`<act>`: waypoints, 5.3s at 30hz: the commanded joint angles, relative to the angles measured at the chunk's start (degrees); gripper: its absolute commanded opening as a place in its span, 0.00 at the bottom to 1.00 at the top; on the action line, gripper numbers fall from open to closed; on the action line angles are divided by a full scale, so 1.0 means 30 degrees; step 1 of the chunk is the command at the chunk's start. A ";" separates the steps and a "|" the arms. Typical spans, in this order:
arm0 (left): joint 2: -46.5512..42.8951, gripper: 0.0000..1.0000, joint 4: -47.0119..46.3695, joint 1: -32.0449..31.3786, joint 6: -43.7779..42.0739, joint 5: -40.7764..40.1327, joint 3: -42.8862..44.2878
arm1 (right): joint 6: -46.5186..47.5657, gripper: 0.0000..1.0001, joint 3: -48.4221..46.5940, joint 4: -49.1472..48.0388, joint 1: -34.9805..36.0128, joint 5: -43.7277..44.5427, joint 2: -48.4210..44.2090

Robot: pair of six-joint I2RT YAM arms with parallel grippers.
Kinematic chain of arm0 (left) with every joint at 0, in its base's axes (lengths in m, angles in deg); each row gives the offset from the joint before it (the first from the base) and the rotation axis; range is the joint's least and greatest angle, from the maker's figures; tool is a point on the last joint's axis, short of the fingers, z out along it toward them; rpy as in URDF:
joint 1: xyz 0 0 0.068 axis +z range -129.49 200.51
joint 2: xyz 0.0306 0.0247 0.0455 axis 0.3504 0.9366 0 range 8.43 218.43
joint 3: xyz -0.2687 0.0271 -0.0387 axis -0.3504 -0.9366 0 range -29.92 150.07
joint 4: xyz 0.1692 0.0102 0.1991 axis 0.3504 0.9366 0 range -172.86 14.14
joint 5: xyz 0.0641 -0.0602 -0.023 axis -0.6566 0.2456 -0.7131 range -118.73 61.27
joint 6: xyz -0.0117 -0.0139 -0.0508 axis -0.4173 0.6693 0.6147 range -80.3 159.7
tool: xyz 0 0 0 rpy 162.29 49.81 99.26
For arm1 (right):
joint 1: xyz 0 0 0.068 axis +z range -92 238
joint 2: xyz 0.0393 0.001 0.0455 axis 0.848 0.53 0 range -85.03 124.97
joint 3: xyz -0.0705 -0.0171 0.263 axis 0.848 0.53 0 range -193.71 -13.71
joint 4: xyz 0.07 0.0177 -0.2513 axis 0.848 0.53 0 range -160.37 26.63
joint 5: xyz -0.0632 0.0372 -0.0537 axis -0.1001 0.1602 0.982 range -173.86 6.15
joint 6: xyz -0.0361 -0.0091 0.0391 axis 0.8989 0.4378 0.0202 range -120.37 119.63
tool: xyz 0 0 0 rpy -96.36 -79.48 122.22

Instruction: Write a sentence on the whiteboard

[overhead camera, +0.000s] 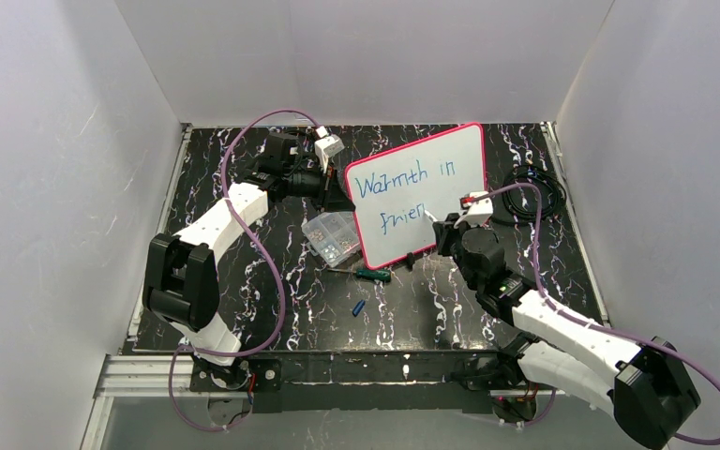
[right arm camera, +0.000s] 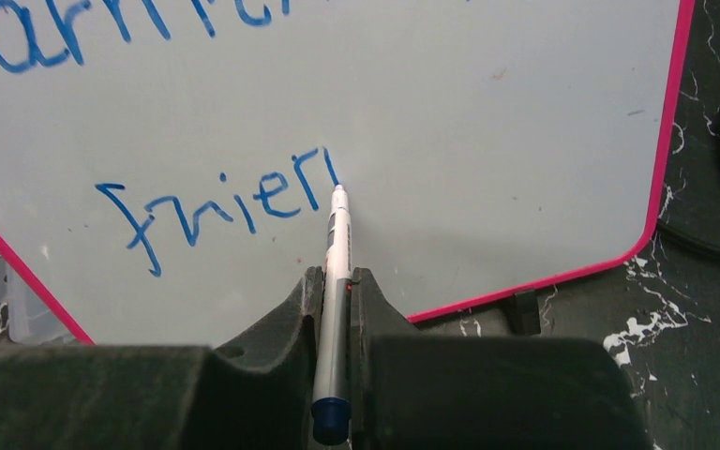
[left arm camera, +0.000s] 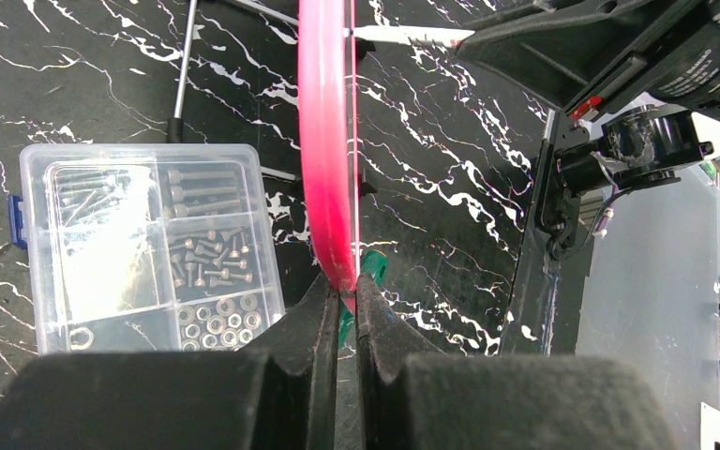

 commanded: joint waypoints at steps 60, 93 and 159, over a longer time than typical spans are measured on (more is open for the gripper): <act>-0.1223 0.00 0.0187 -0.0188 -0.0230 0.1190 0.0731 | 0.0235 0.01 0.0458 0.0398 -0.0398 0.0427 -0.0469; -0.1237 0.00 0.0170 -0.0186 -0.0230 0.1219 0.0727 | 0.2456 0.01 -0.2278 -0.1842 -0.0373 0.1023 0.1284; -0.1164 0.00 0.0111 -0.0188 -0.0171 0.1278 0.0702 | 0.1827 0.01 -0.1002 -0.1833 -0.0389 0.0153 0.0232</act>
